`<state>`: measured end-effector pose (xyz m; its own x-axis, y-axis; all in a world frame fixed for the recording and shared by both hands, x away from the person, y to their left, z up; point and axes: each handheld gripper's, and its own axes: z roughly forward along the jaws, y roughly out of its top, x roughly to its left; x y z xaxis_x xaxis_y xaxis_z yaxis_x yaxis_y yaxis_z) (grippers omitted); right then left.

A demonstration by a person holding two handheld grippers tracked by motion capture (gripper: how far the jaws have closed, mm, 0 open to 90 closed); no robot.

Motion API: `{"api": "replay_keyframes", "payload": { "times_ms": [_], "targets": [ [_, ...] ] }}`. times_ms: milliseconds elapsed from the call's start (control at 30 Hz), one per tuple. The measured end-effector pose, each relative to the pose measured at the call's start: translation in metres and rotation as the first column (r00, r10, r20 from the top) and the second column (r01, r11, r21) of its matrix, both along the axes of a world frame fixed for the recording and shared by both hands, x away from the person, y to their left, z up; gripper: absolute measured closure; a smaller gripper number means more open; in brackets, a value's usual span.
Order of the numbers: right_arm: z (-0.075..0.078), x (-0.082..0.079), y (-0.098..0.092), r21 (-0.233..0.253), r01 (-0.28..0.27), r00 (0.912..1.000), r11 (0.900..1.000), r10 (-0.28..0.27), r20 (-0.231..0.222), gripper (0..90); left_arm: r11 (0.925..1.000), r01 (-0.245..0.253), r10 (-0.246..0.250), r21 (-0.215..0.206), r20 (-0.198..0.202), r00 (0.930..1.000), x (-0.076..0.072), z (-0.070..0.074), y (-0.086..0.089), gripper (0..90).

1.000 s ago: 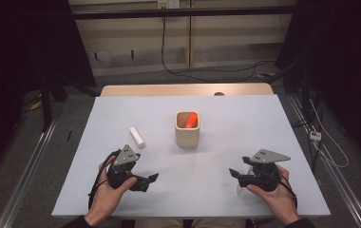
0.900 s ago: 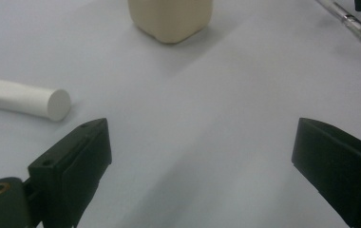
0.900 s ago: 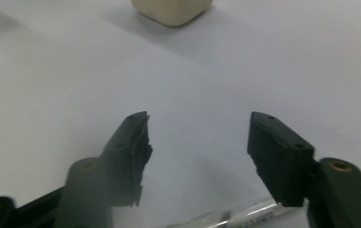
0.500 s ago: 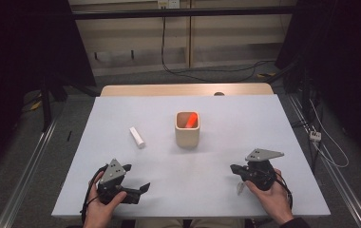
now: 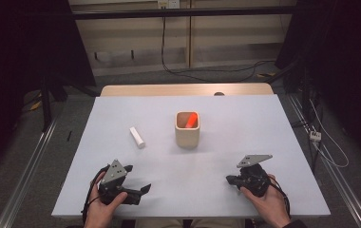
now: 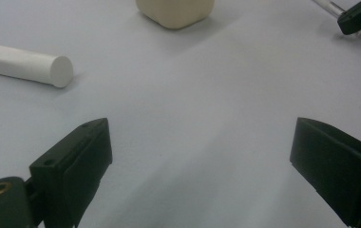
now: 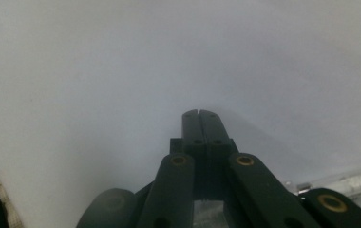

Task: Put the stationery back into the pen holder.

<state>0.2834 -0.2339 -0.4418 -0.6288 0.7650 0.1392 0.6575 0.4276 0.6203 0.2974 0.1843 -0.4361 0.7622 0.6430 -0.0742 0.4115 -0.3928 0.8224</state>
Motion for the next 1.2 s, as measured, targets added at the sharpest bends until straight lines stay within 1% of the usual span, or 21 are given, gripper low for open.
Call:
{"api": "replay_keyframes", "payload": {
  "times_ms": [67, 133, 233, 267, 300, 400, 467, 533, 700, 800, 1033, 1133, 1200],
  "targets": [
    [-0.001, 0.000, -0.002, 0.005, -0.004, 0.9995, 1.000, 0.004, -0.032, 90.0, 1.0000, -0.002, 0.002, -0.001, -0.001, 1.0000, 0.001, -0.001, 0.000, 6.6],
    [-0.002, 0.000, -0.004, -0.011, -0.014, 0.9986, 1.000, 0.013, -0.051, 90.0, 1.0000, -0.007, 0.007, 0.005, -0.004, 1.0000, 0.002, -0.001, 0.001, 6.6],
    [-0.002, -0.003, -0.006, 0.003, -0.027, 0.9980, 1.000, 0.027, -0.058, 90.0, 1.0000, -0.006, 0.006, 0.000, -0.005, 1.0000, 0.001, -0.001, 0.001, 6.6],
    [-0.002, -0.003, -0.007, -0.001, -0.031, 0.9977, 1.000, 0.031, -0.060, 90.0, 1.0000, -0.004, 0.004, 0.000, -0.005, 1.0000, 0.001, -0.001, 0.000, 6.6],
    [-0.002, -0.003, -0.008, 0.003, -0.032, 0.9976, 0.999, 0.032, -0.061, 90.0, 0.9999, -0.003, 0.003, 0.011, 0.001, 1.0000, 0.002, -0.001, 0.001, 6.6],
    [-0.001, -0.003, -0.010, -0.001, -0.031, 0.9972, 1.000, 0.031, -0.068, 90.0, 1.0000, -0.002, 0.002, 0.008, -0.003, 1.0000, 0.001, -0.001, 0.000, 6.6],
    [-0.001, -0.003, -0.011, -0.004, -0.024, 0.9970, 1.000, 0.024, -0.074, 90.0, 1.0000, -0.005, 0.005, 0.003, -0.005, 1.0000, 0.001, -0.001, 0.000, 6.7],
    [-0.001, -0.003, -0.012, -0.005, -0.020, 0.9967, 1.000, 0.020, -0.078, 90.0, 1.0000, -0.006, 0.006, 0.002, 0.007, 1.0000, 0.001, 0.000, 0.001, 6.6],
    [0.000, -0.003, -0.013, -0.014, 0.003, 0.9952, 1.000, -0.004, -0.098, 90.0, 0.9998, -0.015, 0.015, -0.011, 0.010, 0.9998, 0.000, 0.000, 0.002, 6.6],
    [0.001, -0.004, -0.015, -0.025, 0.011, 0.9938, 1.000, -0.014, -0.110, 90.0, 0.9999, -0.013, 0.013, -0.007, 0.015, 0.9998, 0.000, 0.001, 0.002, 6.6],
    [0.003, -0.004, -0.020, -0.042, 0.005, 0.9925, 0.999, -0.010, -0.122, 90.0, 1.0000, -0.007, 0.007, -0.003, 0.013, 0.9999, 0.000, 0.001, 0.002, 6.7],
    [0.004, -0.004, -0.022, -0.045, 0.002, 0.9912, 0.999, -0.008, -0.132, 90.0, 0.9999, -0.007, 0.007, -0.010, 0.013, 0.9999, 0.000, 0.001, 0.002, 6.7],
    [0.003, -0.004, -0.023, -0.045, 0.002, 0.9915, 0.999, -0.008, -0.130, 90.0, 0.9999, -0.005, 0.005, -0.011, 0.008, 1.0000, 0.000, 0.001, 0.002, 6.7]
  ]
}}
